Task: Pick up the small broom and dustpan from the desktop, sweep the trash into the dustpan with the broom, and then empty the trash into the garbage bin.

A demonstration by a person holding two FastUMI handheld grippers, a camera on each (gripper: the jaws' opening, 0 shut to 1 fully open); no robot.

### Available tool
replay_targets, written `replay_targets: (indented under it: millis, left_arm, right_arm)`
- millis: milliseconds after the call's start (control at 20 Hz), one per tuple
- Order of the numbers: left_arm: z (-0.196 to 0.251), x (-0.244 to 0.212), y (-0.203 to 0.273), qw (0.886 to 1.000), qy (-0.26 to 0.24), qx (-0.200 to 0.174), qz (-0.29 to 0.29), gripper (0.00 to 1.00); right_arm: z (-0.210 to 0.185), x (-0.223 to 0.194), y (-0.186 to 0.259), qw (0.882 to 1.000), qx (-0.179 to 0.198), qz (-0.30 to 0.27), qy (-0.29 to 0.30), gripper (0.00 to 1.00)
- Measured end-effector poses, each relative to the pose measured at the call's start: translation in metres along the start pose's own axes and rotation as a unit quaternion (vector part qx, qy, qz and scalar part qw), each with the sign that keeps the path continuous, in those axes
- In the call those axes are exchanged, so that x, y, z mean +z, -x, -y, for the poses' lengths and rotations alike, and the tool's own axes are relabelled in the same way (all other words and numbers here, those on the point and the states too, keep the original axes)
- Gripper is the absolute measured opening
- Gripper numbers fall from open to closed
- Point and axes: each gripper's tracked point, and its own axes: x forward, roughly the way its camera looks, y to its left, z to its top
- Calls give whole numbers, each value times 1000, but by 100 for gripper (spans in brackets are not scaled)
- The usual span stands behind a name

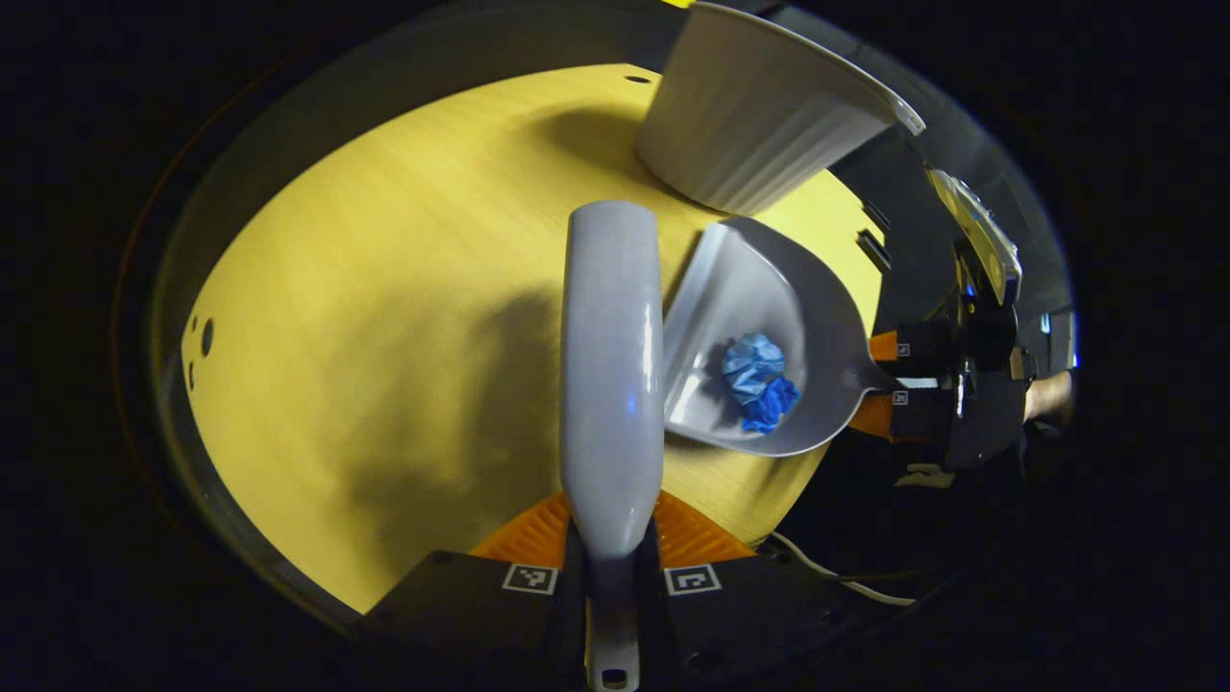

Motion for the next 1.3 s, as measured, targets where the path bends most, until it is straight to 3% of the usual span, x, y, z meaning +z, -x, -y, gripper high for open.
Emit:
replay_targets:
  millis: [50, 250, 550, 600, 850, 1150, 1300]
  left_arm:
    - [-8, -8, 7, 1000, 19, 8, 10, 29]
    - [-30, -47, -4, 995, 86, 25, 42, 26]
    - [-57, -80, -36, 986, 156, 12, 52, 23]
    - [-55, -85, -39, 985, 165, 13, 53, 26]
    - [-56, -76, -29, 979, 194, 21, 57, 26]
    - [-51, -79, -32, 975, 212, 26, 58, 26]
    - [-52, -80, -34, 975, 213, 29, 57, 26]
  right_arm:
    - [0, 1, 2, 1000, -2, -3, 2, 35]
    - [-1, -1, 6, 1000, 2, -4, -13, 35]
    - [-4, 3, 13, 999, -18, -3, -44, 35]
    - [-6, 2, 12, 998, -25, 0, -52, 35]
    - [-9, 0, 13, 997, -63, 6, -48, 35]
    - [-7, 1, 17, 997, -67, 10, -49, 35]
    - [2, 1, 17, 994, -105, 28, -27, 35]
